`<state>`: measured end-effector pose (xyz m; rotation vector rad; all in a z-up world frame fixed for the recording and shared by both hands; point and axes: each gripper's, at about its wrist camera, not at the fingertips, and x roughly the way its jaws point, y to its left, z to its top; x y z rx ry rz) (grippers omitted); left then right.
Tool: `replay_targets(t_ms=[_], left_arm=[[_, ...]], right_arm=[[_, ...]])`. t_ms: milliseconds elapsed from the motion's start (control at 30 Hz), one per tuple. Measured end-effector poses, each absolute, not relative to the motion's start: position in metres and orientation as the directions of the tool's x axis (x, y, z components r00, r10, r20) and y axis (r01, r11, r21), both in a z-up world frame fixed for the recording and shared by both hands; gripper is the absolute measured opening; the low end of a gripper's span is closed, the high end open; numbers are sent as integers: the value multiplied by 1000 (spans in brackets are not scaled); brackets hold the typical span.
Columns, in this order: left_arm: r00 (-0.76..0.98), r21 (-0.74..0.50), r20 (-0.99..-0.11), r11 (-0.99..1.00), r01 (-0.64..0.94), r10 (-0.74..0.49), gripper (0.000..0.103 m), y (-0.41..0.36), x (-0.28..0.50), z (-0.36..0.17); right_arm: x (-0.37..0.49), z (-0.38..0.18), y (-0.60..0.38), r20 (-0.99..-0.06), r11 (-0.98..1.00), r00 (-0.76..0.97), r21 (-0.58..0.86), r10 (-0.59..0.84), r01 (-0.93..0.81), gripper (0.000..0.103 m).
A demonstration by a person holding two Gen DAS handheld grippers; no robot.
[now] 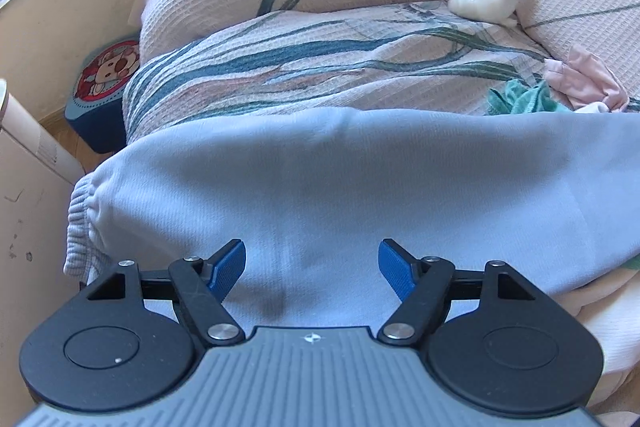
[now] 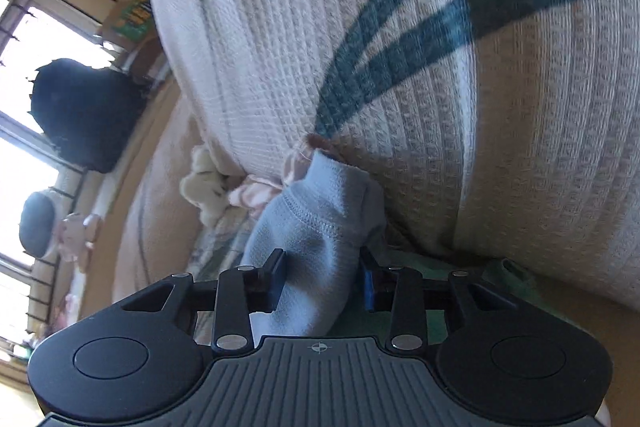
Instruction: Fold clothes
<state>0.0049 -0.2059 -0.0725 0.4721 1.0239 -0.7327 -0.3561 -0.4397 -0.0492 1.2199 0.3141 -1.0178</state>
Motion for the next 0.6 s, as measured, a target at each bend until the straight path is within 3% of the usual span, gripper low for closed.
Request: replay_targets(t_ms=[167, 300, 367, 467, 600], left_arm=[[307, 12, -894, 667, 745, -327, 72, -206, 3, -77], [298, 5, -897, 667, 745, -326, 72, -206, 3, -81], [294, 3, -903, 680, 733, -313, 70, -203, 5, -86], [287, 4, -914, 700, 714, -288, 69, -197, 11, -95], [296, -16, -907, 728, 685, -298, 68, -183, 16, -92]], right_arm=[[-346, -54, -444, -688, -3, 528, 611, -498, 792, 37], [-326, -47, -444, -694, 74, 486, 533, -531, 843, 20], [-313, -36, -438, -684, 155, 462, 462, -564, 873, 16], [-285, -13, -417, -626, 336, 455, 307, -634, 890, 15], [-249, 16, -392, -535, 516, 561, 249, -632, 820, 15]])
